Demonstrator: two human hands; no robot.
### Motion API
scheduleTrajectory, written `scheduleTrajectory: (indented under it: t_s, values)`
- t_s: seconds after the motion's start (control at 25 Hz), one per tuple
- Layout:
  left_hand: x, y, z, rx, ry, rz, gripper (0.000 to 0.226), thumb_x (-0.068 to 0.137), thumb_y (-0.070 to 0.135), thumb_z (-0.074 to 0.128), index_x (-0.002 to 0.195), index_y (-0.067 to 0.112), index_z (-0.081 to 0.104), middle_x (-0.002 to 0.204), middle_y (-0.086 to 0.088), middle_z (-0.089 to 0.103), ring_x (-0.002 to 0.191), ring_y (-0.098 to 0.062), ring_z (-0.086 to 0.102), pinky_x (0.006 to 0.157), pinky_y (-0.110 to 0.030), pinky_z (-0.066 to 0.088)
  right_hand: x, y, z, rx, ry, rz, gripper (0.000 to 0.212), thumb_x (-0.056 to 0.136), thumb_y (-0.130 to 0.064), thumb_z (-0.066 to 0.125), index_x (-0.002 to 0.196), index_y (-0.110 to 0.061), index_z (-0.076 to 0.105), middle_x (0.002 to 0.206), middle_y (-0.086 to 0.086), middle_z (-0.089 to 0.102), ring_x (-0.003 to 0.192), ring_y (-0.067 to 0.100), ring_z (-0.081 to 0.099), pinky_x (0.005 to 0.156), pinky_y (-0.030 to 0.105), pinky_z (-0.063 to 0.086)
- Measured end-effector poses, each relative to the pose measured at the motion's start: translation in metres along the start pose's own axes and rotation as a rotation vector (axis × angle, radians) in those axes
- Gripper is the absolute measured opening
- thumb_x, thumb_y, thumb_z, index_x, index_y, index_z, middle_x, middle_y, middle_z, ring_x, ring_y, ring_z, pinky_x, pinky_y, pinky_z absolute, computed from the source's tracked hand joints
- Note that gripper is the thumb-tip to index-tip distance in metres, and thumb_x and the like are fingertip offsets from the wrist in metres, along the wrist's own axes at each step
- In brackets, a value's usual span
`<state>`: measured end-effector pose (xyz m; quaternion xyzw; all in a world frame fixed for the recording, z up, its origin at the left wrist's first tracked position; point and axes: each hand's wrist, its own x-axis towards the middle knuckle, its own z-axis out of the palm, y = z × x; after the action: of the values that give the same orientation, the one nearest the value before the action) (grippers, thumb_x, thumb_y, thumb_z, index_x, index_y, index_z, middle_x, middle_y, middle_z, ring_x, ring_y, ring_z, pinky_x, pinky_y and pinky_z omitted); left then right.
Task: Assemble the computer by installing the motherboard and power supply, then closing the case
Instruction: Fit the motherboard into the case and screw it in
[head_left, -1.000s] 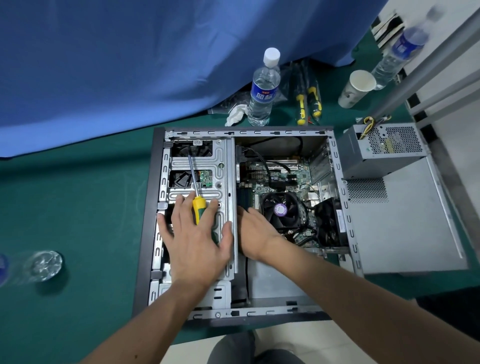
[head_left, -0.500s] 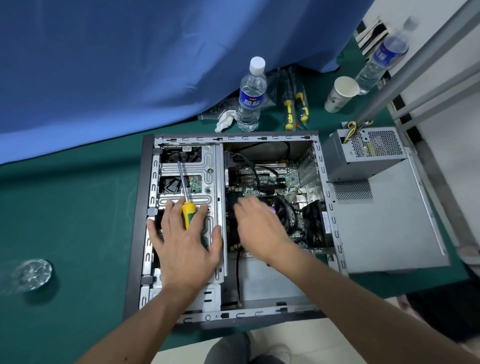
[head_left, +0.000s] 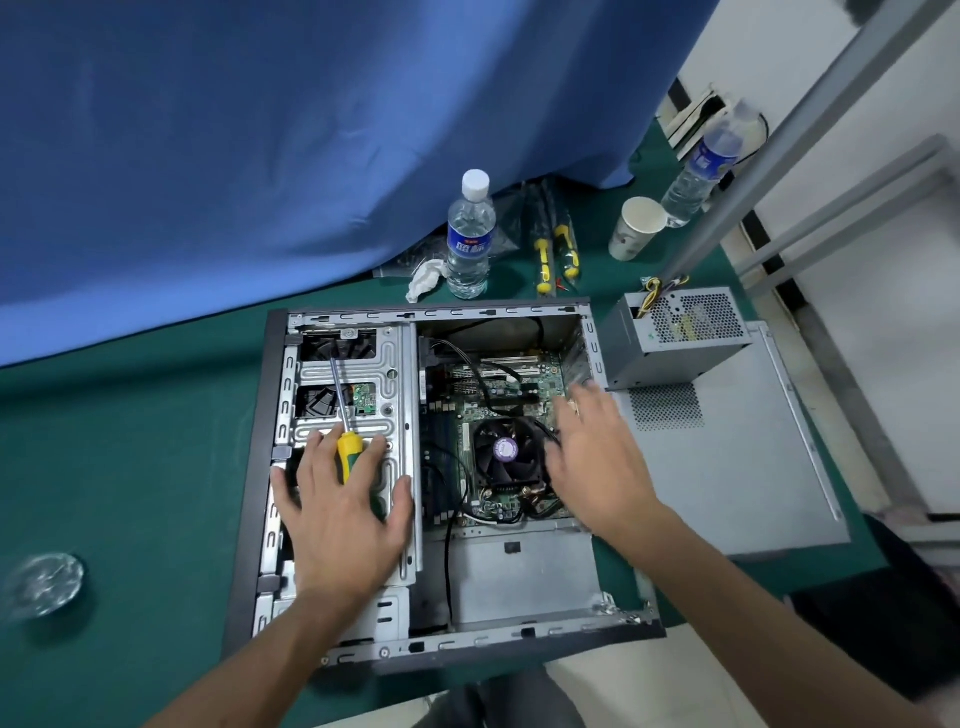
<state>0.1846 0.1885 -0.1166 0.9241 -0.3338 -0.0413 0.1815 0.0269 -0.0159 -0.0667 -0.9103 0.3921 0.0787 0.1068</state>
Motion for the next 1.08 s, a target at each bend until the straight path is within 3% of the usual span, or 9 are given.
scheduleTrajectory:
  t_s: [0.16,0.56,0.84,1.08]
  values:
    - [-0.003,0.003,-0.001,0.003,0.001,-0.001,0.047,0.087,0.057,0.045,0.128,0.037,0.058,0.146,-0.005,0.037,0.146,-0.026,0.024,0.118,-0.055,0.002,-0.013,0.026,0.018,-0.084,-0.042,0.054,0.078,0.101,-0.042,0.039,0.157,-0.011,-0.006,0.163,0.01,-0.018,0.151,0.031,-0.012,0.123,0.045,0.009]
    - [0.002,0.017,-0.02,0.028,-0.094,-0.038,0.055,0.086,0.062,0.037,0.128,0.035,0.058,0.148,-0.005,0.039,0.145,-0.027,0.027,0.117,-0.058,0.008,-0.01,0.031,0.027,-0.003,0.012,0.066,0.073,0.097,-0.043,0.04,0.158,-0.017,0.01,0.165,0.009,-0.007,0.152,0.032,-0.002,0.122,0.048,0.012]
    - [0.013,0.022,-0.037,0.029,-0.249,-0.107,0.047,0.087,0.044,0.063,0.131,0.035,0.054,0.146,-0.002,0.036,0.136,-0.023,0.034,0.117,-0.056,0.016,-0.013,0.031,0.026,0.043,0.045,0.062,0.069,0.099,-0.052,0.034,0.157,-0.017,0.02,0.165,0.006,-0.003,0.152,0.031,0.002,0.12,0.048,0.018]
    - [0.015,0.015,-0.043,0.103,-0.27,0.07,0.042,0.096,0.044,0.051,0.135,0.029,0.048,0.156,-0.003,0.026,0.145,-0.02,0.025,0.12,-0.05,0.01,-0.012,0.03,0.029,-0.024,0.013,0.069,0.073,0.097,-0.057,0.036,0.156,-0.018,0.02,0.165,0.009,-0.006,0.151,0.034,0.003,0.12,0.051,0.021]
